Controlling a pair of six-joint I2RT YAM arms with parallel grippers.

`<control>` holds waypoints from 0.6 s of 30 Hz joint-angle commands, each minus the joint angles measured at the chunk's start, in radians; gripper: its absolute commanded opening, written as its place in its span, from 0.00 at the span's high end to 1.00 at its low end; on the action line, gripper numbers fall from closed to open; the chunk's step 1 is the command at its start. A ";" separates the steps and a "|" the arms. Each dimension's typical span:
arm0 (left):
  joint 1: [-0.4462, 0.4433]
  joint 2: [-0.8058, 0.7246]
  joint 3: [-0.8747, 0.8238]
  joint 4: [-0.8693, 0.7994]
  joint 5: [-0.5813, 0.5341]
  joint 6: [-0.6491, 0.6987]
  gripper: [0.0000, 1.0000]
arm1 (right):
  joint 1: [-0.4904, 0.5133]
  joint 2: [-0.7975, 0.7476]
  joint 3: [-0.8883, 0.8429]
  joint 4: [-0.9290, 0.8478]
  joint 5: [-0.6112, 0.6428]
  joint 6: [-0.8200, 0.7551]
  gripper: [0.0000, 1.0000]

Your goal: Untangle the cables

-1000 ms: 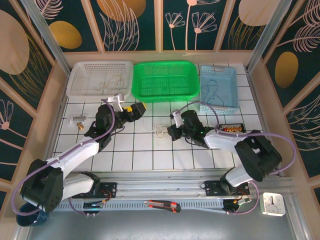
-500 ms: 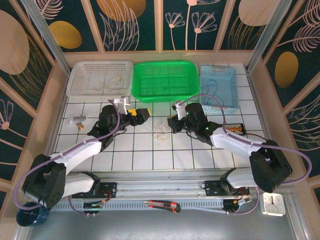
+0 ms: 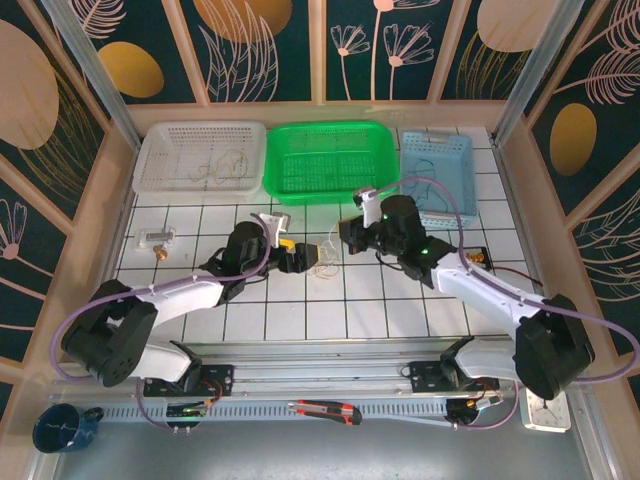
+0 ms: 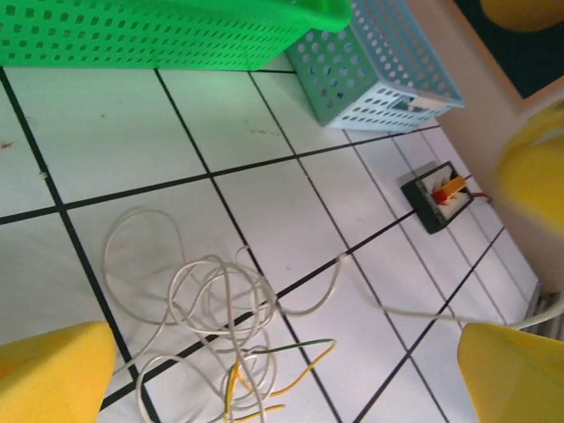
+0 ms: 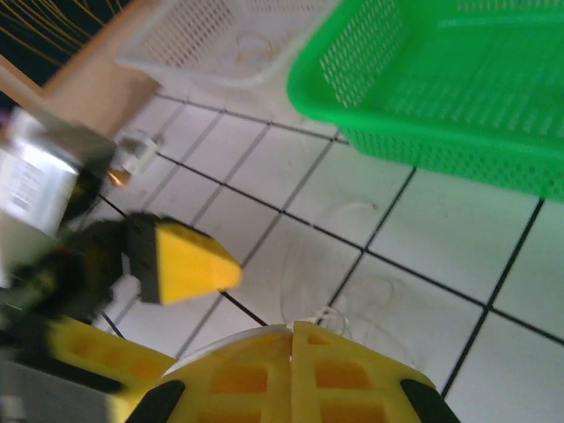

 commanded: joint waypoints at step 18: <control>-0.046 0.194 0.147 0.051 -0.052 0.101 0.02 | -0.003 -0.075 0.116 0.075 -0.095 0.167 1.00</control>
